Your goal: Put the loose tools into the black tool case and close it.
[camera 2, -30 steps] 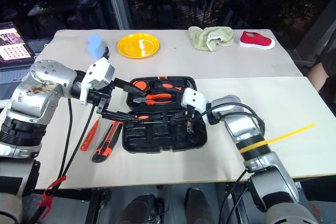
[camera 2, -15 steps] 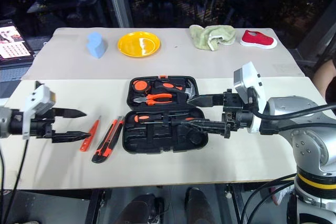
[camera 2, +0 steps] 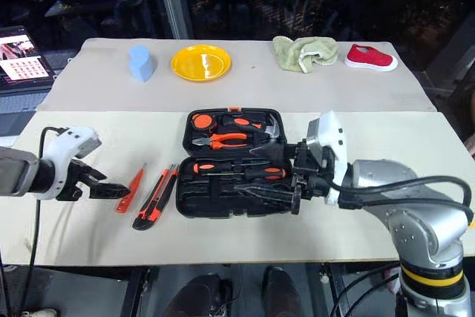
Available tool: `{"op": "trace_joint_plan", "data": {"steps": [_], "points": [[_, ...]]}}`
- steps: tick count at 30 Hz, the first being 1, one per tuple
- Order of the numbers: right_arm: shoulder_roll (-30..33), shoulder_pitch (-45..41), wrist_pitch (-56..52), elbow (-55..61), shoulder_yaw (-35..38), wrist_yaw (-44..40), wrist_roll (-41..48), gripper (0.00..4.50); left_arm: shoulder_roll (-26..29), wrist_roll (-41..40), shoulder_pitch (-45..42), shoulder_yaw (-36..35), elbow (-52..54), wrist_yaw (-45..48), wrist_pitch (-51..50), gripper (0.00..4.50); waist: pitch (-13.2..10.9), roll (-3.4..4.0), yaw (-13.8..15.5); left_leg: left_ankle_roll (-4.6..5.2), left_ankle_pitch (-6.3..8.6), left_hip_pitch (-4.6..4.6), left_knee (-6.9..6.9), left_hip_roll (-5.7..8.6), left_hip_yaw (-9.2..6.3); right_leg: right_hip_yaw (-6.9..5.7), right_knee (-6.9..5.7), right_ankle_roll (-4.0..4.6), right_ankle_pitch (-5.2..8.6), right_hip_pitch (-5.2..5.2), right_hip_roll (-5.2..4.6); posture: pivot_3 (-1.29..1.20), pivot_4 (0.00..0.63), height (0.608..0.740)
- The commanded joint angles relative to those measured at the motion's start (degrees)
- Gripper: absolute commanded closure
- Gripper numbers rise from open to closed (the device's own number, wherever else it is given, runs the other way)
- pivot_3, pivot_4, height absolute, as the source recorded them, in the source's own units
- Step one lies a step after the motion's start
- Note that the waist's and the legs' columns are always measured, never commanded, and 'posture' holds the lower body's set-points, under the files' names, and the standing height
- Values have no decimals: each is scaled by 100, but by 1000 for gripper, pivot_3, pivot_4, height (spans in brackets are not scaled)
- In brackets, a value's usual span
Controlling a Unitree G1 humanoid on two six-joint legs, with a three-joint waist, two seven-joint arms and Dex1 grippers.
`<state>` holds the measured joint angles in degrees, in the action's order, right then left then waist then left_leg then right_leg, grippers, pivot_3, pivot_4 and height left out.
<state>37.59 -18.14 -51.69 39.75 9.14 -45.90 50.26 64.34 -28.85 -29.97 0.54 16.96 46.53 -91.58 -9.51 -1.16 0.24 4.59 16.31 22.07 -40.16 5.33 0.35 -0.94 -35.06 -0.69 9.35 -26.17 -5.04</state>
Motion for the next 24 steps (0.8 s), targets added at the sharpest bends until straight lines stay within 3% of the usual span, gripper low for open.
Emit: {"op": "trace_joint_plan", "data": {"steps": [1,11,14,23,24], "points": [[-68,63,210,323,46,315,143,16,-120,101,-376,374,-370,-294,-90,0,0,0,-7,-4,-3,-2,4,0,0,1,-2,0,0,0,0,0,150,740],[-103,301,352,507,94,782,255,16,-546,54,-744,1119,-858,-515,25,0,0,-1,34,-12,-8,-4,4,-1,-2,4,-1,2,2,2,-2,0,150,740],[-66,361,382,554,191,857,320,0,-638,181,-669,1423,-1082,-531,371,709,1,1,40,-12,-8,-10,6,0,-2,5,-2,3,2,6,-3,0,150,740],[138,419,384,599,452,1108,696,0,-727,394,-681,1769,-1474,-399,791,3990,6,9,73,-9,-4,-83,18,0,-5,13,8,-2,7,82,-16,0,150,740],[171,444,382,619,471,1119,728,0,-741,410,-677,1782,-1503,-392,822,4084,9,15,81,-6,-3,-95,20,0,-8,12,9,-5,9,94,-16,0,150,740]]}}
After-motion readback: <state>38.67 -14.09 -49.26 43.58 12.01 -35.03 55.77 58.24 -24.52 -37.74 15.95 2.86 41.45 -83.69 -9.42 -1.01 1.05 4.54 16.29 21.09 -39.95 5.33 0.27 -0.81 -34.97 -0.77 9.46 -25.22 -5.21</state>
